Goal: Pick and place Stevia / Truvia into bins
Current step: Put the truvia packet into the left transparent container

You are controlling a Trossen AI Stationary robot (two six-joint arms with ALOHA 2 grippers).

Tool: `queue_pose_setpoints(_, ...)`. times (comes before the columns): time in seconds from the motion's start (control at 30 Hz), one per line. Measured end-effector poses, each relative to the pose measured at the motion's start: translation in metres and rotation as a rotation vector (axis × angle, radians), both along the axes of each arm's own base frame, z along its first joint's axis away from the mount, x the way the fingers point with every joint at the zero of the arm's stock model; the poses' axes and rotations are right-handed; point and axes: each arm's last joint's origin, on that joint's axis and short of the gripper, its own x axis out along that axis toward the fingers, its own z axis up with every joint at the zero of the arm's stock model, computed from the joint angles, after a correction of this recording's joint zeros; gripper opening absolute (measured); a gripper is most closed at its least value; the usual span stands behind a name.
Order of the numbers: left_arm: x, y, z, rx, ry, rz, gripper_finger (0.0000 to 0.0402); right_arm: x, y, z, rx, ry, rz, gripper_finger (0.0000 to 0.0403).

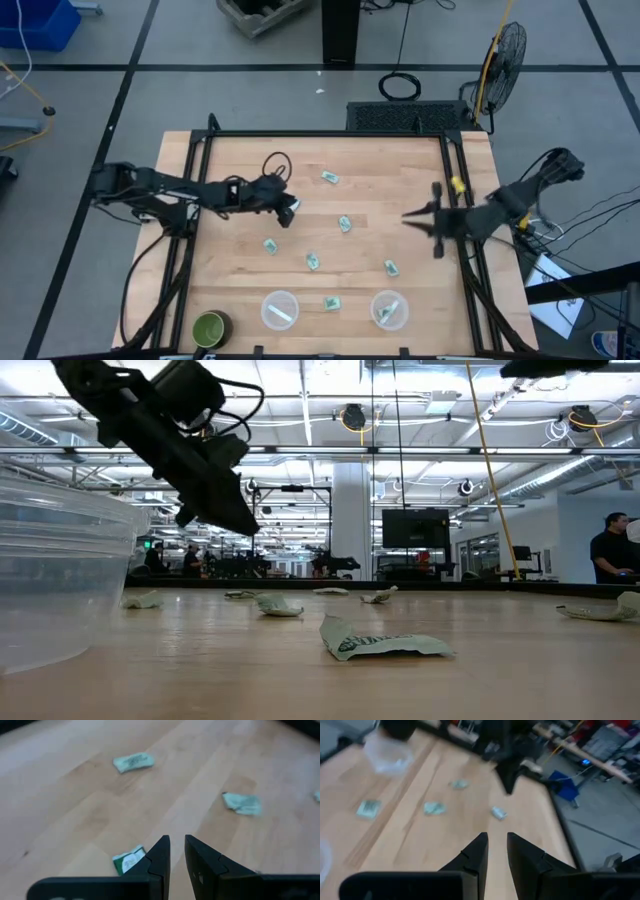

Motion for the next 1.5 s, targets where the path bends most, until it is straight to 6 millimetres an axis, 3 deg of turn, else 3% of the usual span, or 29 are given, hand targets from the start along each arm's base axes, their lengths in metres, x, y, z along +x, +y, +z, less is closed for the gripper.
queue_pose_setpoints(0.1,0.008,0.002,-0.001,-0.004,0.044,0.0,0.0063,-0.015,-0.014,0.01,0.099,-0.093,-0.015,0.0063)
queue_pose_setpoints(0.17,0.014,0.0,-0.002,-0.018,0.071,-0.027,0.0063,-0.019,-0.017,0.005,0.177,-0.141,0.033,0.0063)
queue_pose_setpoints(0.33,0.02,-0.006,-0.012,-0.042,0.152,-0.054,0.0063,-0.004,-0.008,-0.05,0.21,-0.16,0.194,0.0063)
queue_pose_setpoints(0.43,0.022,-0.007,-0.02,-0.065,0.177,-0.036,0.0063,0.003,-0.009,-0.079,0.214,-0.193,0.165,0.0063)
queue_pose_setpoints(0.53,0.023,-0.009,-0.031,-0.075,0.222,-0.031,0.0062,0.006,-0.015,-0.096,0.26,-0.226,0.123,0.0063)
queue_pose_setpoints(0.73,0.023,-0.007,-0.048,-0.046,0.305,0.02,0.0063,0.01,-0.03,-0.092,0.331,-0.258,0.094,0.0063)
queue_pose_setpoints(0.93,0.024,-0.005,-0.048,-0.027,0.298,0.036,0.0062,0.013,-0.049,-0.087,0.327,-0.295,-0.035,0.0063)
queue_pose_setpoints(1.13,0.024,-0.005,-0.046,-0.011,0.296,0.024,0.0062,0.013,-0.059,-0.104,0.404,-0.222,-0.114,0.0063)
queue_pose_setpoints(1.3,0.03,-0.004,-0.038,0.119,0.308,-0.018,0.0062,0.012,-0.062,-0.121,0.424,-0.179,-0.138,0.0063)
queue_pose_setpoints(1.5,0.032,-0.004,-0.037,0.173,0.338,-0.071,0.0062,0.011,-0.064,-0.127,0.423,-0.172,-0.158,0.0063)
